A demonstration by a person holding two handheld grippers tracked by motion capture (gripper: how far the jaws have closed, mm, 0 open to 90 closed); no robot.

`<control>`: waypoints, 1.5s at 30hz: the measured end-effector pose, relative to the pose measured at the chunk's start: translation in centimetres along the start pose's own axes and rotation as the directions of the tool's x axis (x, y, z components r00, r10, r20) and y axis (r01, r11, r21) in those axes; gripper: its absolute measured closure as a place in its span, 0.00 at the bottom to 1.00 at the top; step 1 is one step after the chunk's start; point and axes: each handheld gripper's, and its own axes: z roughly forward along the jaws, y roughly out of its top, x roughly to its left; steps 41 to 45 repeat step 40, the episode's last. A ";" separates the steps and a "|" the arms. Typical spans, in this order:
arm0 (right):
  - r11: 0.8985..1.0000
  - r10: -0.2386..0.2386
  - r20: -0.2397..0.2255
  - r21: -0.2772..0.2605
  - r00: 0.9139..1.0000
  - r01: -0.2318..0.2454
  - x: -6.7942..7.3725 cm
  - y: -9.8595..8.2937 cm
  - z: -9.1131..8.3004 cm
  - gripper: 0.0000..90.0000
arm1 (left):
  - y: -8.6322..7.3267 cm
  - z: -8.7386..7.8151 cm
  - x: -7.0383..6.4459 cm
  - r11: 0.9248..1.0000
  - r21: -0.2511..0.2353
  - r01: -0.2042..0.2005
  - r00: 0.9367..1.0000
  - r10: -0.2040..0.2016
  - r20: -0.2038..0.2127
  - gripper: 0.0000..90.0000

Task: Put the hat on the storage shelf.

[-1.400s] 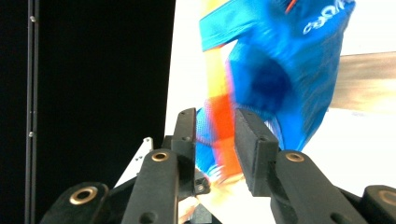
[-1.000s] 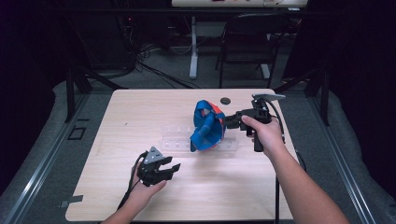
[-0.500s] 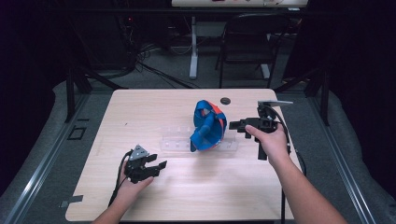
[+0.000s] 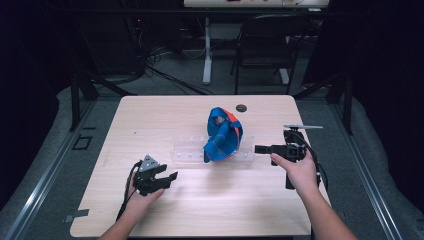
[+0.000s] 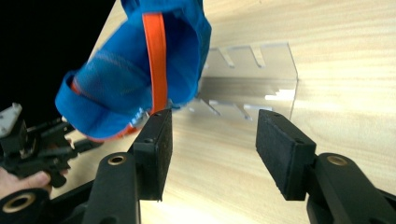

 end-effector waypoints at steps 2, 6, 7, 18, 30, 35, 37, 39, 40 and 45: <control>1.000 0.002 0.001 0.007 1.000 -0.002 -0.3 -0.6 0.1 0.52 | 0.0 0.1 0.0 1.000 0.003 0.001 1.000 -0.001 -0.007 0.50; 1.000 -0.014 -0.005 0.021 1.000 0.014 -0.8 -1.9 0.5 0.52 | 0.0 0.1 0.0 1.000 0.005 0.000 1.000 0.000 -0.009 0.50; 0.999 -0.024 -0.011 0.022 1.000 0.024 -0.8 -2.3 0.5 0.52 | 0.0 0.1 0.0 1.000 0.002 0.004 1.000 -0.004 -0.005 0.50; 0.998 -0.067 -0.018 0.003 0.998 0.067 -2.2 -6.8 1.8 0.57 | 0.0 0.0 0.2 1.000 -0.005 0.004 1.000 -0.004 -0.012 0.50; 0.989 -0.098 -0.002 -0.110 0.995 0.098 -3.0 -9.9 2.5 0.55 | -0.2 0.0 0.3 1.000 -0.001 0.017 1.000 -0.017 -0.017 0.50; 0.980 -0.117 -0.045 -0.165 0.992 0.108 -3.5 -11.1 2.6 0.54 | -0.3 0.2 0.2 1.000 0.001 0.019 1.000 -0.019 -0.006 0.50; 0.978 -0.128 -0.067 -0.177 0.990 0.114 -3.6 -11.4 2.6 0.54 | -0.3 0.2 0.1 1.000 -0.001 0.016 1.000 -0.016 -0.003 0.51; 0.976 -0.138 -0.072 -0.181 0.988 0.123 -3.8 -11.5 2.6 0.54 | -0.3 0.3 0.1 1.000 -0.001 0.015 1.000 -0.015 -0.002 0.51; 0.975 -0.145 -0.072 -0.182 0.987 0.130 -3.8 -11.6 2.6 0.55 | -0.3 0.2 0.0 1.000 -0.002 0.010 1.000 -0.010 -0.003 0.51; 0.975 -0.145 -0.072 -0.182 0.987 0.130 -3.8 -11.6 2.6 0.55 | -0.3 0.2 0.0 1.000 -0.002 0.010 1.000 -0.010 -0.003 0.51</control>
